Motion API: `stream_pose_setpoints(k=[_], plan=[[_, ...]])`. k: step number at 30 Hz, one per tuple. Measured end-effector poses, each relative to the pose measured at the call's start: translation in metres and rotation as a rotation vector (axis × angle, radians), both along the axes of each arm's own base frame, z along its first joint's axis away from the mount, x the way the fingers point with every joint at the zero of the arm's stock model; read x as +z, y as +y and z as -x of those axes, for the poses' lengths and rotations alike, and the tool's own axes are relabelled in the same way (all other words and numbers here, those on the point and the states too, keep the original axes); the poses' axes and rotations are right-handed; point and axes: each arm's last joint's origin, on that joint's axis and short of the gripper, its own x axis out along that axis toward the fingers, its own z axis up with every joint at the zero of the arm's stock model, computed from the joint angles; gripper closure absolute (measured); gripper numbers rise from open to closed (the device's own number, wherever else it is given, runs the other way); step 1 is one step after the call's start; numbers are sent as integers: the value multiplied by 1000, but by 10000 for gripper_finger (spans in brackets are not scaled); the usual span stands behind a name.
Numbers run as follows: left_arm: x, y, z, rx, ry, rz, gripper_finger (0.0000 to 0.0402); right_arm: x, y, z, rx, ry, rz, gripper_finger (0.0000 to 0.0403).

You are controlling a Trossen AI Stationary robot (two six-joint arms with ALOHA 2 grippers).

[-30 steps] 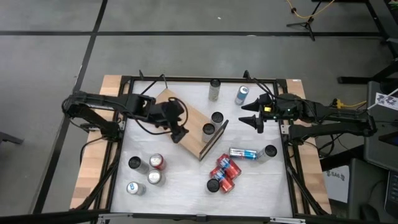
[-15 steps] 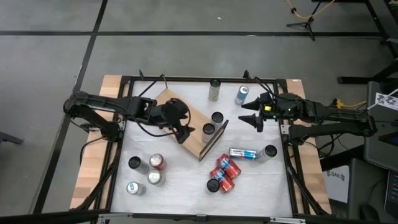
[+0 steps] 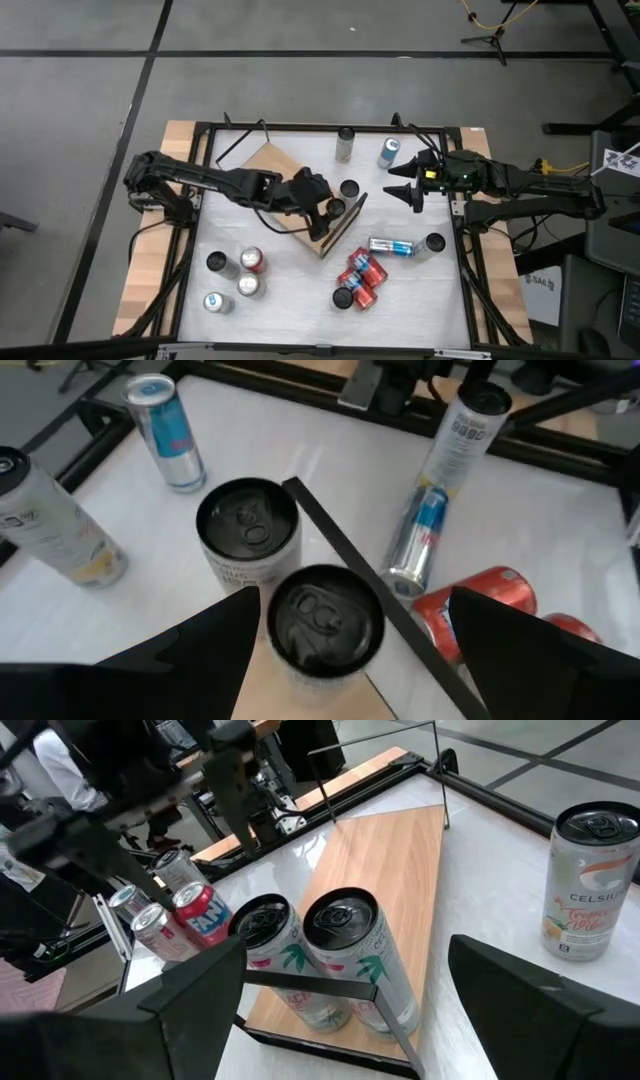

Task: Place canned beverage on shelf
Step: Put the top white-pink soda can on the shelf aligned with the other white-pink soda can

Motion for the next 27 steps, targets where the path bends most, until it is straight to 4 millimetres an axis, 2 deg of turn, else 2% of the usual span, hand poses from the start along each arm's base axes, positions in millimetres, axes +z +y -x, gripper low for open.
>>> stream_pose_setpoints(k=[9, 27], plan=[[-10, 6, -8, 20, 26, -18, 82, 0, 0, 0, 0, 0, 0, 61], [-27, 5, -19, -3, 67, -25, 82, 0, 0, 0, 1, 0, 0, 61]])
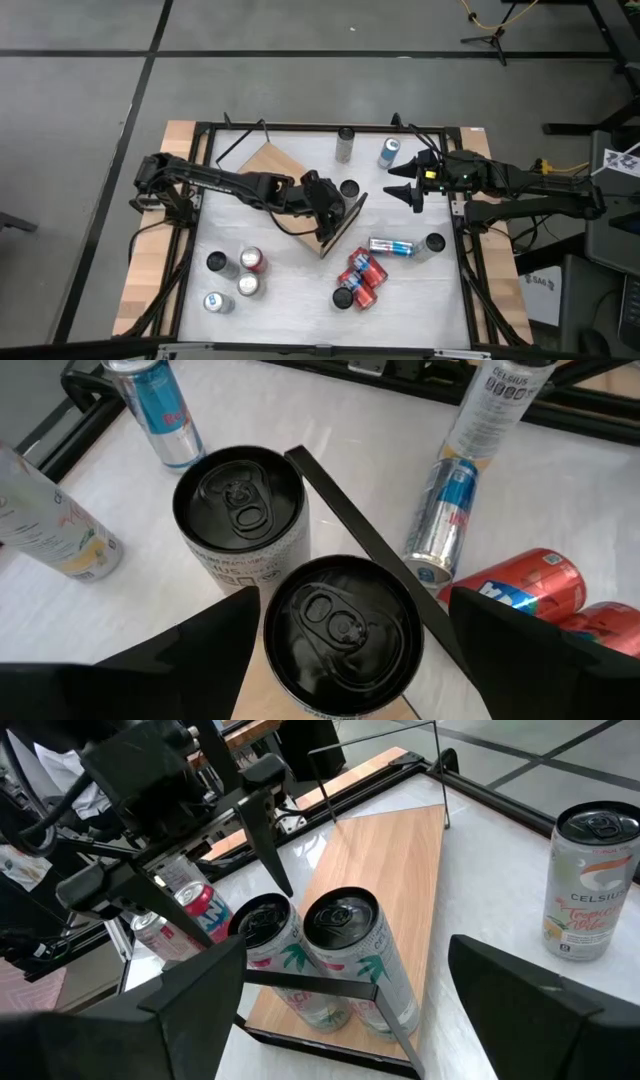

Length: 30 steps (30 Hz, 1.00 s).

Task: Place canned beverage on shelf
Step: Put the top white-pink soda can on the shelf aligned with the other white-pink soda can

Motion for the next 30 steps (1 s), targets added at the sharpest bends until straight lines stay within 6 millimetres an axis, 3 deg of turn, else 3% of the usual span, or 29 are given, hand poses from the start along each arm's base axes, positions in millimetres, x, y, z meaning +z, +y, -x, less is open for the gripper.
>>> stream_pose_setpoints(k=[30], plan=[[-3, 0, 2, -29, 43, -8, 122, 0, 0, 0, 0, 0, 0, 61]])
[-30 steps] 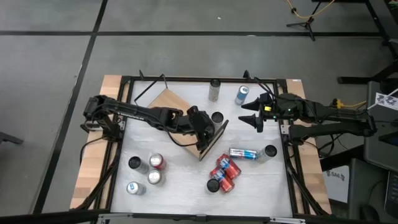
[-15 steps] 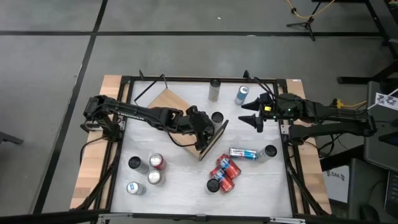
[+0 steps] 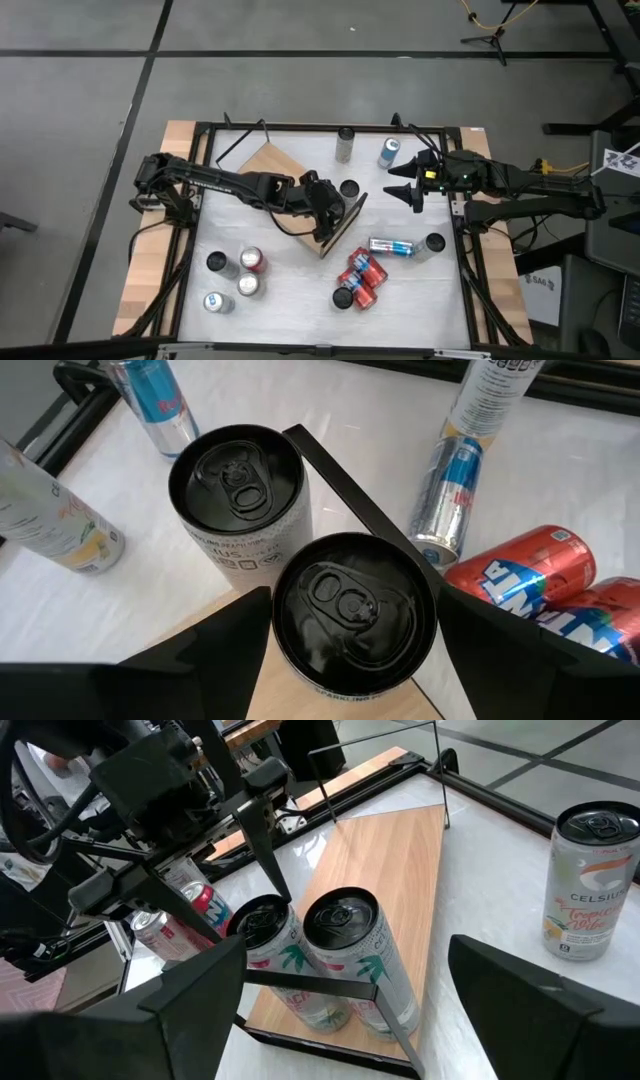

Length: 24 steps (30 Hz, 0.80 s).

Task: Place canned beverage on shelf
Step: Put the top white-pink soda can on the shelf aligned with the other white-pink soda can

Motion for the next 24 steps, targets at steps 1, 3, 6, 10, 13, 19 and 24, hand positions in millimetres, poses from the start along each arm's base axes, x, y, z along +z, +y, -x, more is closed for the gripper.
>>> stream_pose_setpoints(k=[1, 3, 6, 10, 13, 19, 24], plan=[[0, 0, 0, 0, 2, -1, 122, 0, 0, 0, 0, 0, 0, 61], [0, 0, 0, 0, 6, 0, 122, 0, 0, 0, 0, 0, 0, 61], [-1, 0, 1, -13, 19, 11, 122, 0, 0, 0, 0, 0, 0, 61], [-2, 0, 2, -16, 36, 12, 122, 0, 0, 0, 0, 0, 0, 61], [-2, 0, 2, -23, 38, 6, 122, 0, 0, 0, 0, 0, 0, 61], [-3, 1, 3, -37, 51, -12, 122, 0, 0, 0, 0, 0, 0, 61], [-3, 6, 3, -56, 65, -33, 122, 0, 0, 0, 0, 0, 0, 61]])
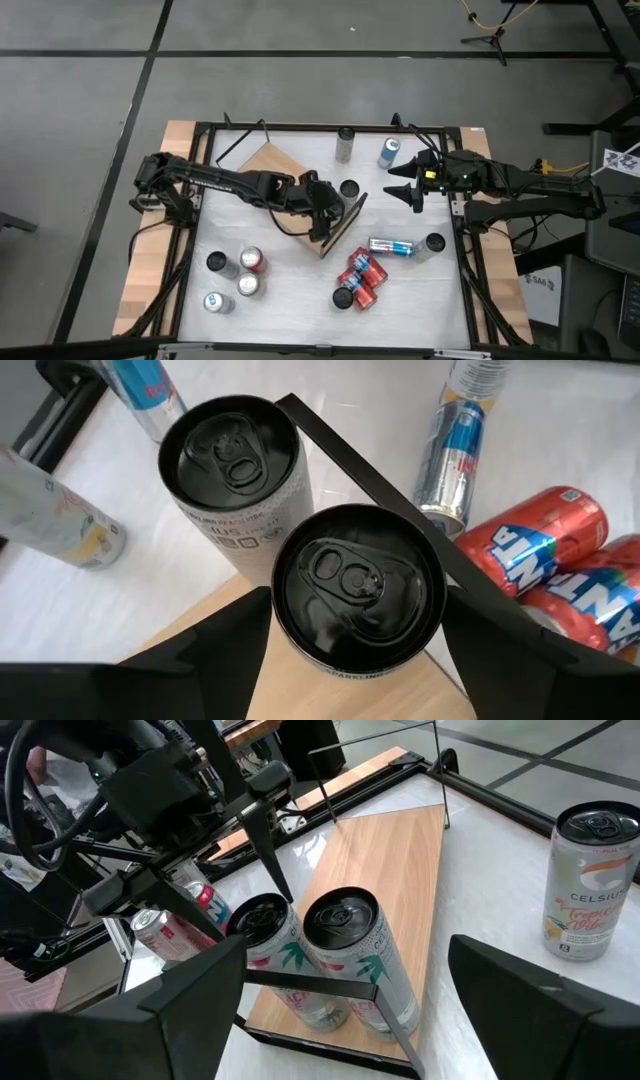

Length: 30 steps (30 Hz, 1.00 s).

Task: Place canned beverage on shelf
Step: Put the top white-pink soda can on the shelf aligned with the other white-pink soda can

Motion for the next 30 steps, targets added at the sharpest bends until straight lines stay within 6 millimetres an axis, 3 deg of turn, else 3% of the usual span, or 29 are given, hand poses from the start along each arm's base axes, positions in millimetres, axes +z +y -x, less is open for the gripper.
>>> stream_pose_setpoints(k=[18, 30], plan=[[0, 16, -1, -111, 23, 8, 122, 0, 0, 0, 0, 0, 0, 61], [0, 17, -1, -192, 41, -46, 122, 0, 0, 0, 0, 1, 0, 61]])
